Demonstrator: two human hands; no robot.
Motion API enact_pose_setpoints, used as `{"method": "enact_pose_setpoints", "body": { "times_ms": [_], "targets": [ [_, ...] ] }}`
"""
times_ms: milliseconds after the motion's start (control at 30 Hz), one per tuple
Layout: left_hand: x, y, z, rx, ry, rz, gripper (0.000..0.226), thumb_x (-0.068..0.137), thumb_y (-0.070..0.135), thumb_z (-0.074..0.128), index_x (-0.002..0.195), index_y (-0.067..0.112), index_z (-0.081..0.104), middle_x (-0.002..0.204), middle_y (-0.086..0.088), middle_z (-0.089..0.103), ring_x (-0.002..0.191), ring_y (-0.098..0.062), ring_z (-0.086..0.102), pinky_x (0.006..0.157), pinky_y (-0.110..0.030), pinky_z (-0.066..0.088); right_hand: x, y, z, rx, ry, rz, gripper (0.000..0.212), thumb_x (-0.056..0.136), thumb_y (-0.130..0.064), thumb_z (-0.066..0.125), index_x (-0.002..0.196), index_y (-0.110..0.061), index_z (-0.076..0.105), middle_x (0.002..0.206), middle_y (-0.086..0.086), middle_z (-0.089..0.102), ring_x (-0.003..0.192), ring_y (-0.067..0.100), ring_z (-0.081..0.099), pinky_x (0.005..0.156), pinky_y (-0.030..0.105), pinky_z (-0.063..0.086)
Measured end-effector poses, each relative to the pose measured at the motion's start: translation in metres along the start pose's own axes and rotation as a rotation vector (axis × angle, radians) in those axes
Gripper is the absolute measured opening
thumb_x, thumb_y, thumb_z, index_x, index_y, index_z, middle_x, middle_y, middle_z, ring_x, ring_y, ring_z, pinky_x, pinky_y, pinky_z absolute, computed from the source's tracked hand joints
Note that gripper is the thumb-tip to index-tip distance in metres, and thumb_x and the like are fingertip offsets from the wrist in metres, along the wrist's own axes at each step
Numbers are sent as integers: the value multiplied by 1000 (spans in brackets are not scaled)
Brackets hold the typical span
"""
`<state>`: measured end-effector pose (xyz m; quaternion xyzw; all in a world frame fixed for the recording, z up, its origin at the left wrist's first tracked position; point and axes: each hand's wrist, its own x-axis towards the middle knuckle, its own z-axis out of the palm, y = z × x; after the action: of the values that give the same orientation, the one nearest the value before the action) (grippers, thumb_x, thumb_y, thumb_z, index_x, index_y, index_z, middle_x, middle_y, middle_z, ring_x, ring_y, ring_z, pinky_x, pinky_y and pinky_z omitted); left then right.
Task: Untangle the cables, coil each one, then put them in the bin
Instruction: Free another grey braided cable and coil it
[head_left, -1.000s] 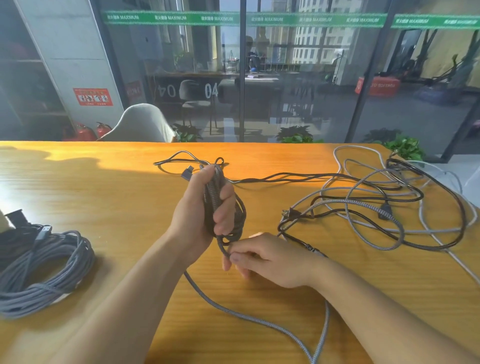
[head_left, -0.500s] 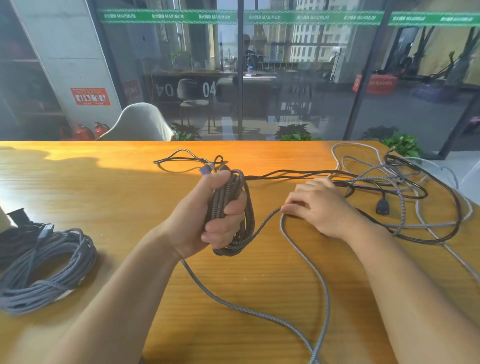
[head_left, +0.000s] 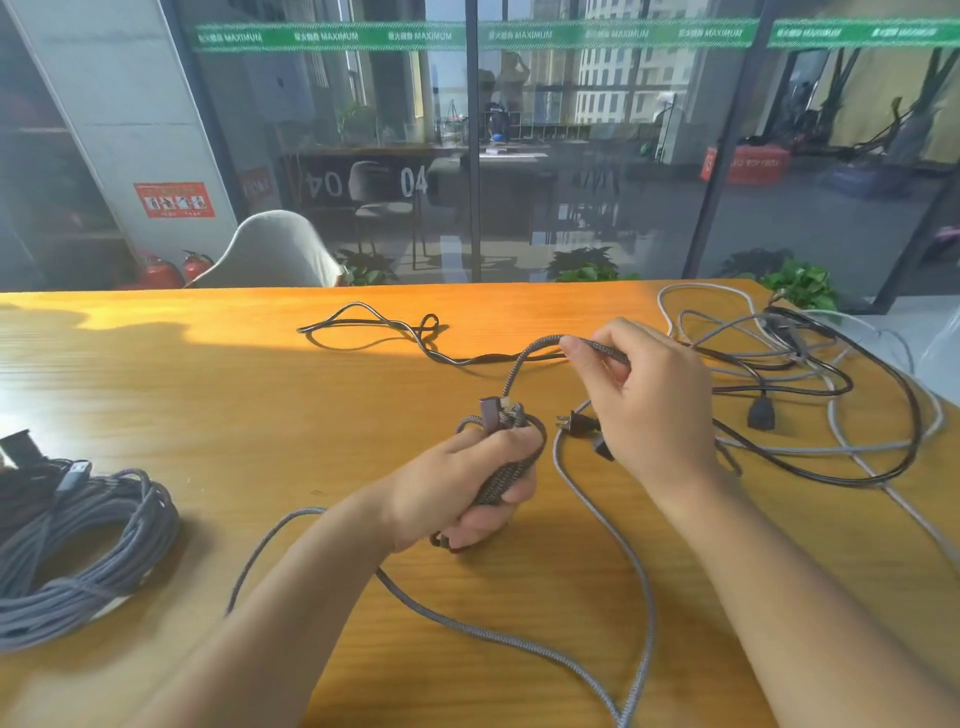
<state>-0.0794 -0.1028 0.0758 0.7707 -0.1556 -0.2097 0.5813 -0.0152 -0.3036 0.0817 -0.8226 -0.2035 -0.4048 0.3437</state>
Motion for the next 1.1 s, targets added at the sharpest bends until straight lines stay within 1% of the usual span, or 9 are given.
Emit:
{"method": "enact_pose_setpoints", "body": {
  "times_ms": [233,333,433,533,600,700,800,967,1100],
  "targets": [
    [4,-6,-4,-128,170,-4,57,104,64,34,76,15,46,54,-2,33,45,-18,26,46,-29,24,-12,-33,-12,430,-244,114,27,104,-31,57,85,-18,70,65,-8,58,60,13,50,58,28,36],
    [6,-7,-5,-272,221,39,71,96,81,27,74,16,45,53,1,33,43,-15,24,45,-28,18,-20,-43,-8,501,-422,88,21,105,-26,56,91,-19,71,73,-13,66,67,10,58,63,27,42],
    [5,-9,-8,-371,298,65,75,86,87,27,62,17,41,50,0,32,44,-17,23,46,-29,18,-32,-51,0,460,-662,39,21,108,-28,51,102,-21,70,89,-9,72,85,11,68,76,35,53],
    [4,-10,-16,-406,387,92,69,91,76,48,64,14,39,44,-4,30,43,-22,26,43,-29,23,-41,-56,5,553,-887,69,21,112,-24,45,109,-17,64,81,-6,68,69,4,62,65,17,44],
    [2,-8,-20,-431,447,141,54,90,63,53,71,13,44,47,-6,32,41,-22,29,41,-29,26,-42,-59,6,602,-924,87,21,113,-23,41,112,-17,61,78,-4,64,61,4,54,63,15,38],
    [-1,-5,-24,-491,495,236,48,97,57,53,78,14,45,60,-8,29,39,-21,29,40,-28,26,-42,-57,7,633,-956,109,24,114,-27,38,113,-19,61,78,-3,63,61,7,49,62,28,42],
    [-4,1,-31,-611,564,318,50,100,61,49,78,16,45,62,-4,27,47,-19,27,45,-27,28,-44,-57,8,612,-1065,112,29,115,-32,36,113,-20,63,78,-7,63,71,23,54,70,40,46],
    [-15,12,-42,-717,637,360,57,101,69,35,77,19,44,62,1,30,52,-19,30,51,-27,33,-45,-50,16,484,-1205,51,33,115,-34,33,109,-19,62,80,-10,61,70,11,50,69,28,41],
    [-16,16,-30,-748,499,374,60,98,73,32,78,18,43,62,0,32,51,-20,40,54,-27,43,-46,-46,20,411,-1270,9,33,114,-38,34,110,-23,62,78,-8,59,78,19,57,72,26,43]
  ]
}}
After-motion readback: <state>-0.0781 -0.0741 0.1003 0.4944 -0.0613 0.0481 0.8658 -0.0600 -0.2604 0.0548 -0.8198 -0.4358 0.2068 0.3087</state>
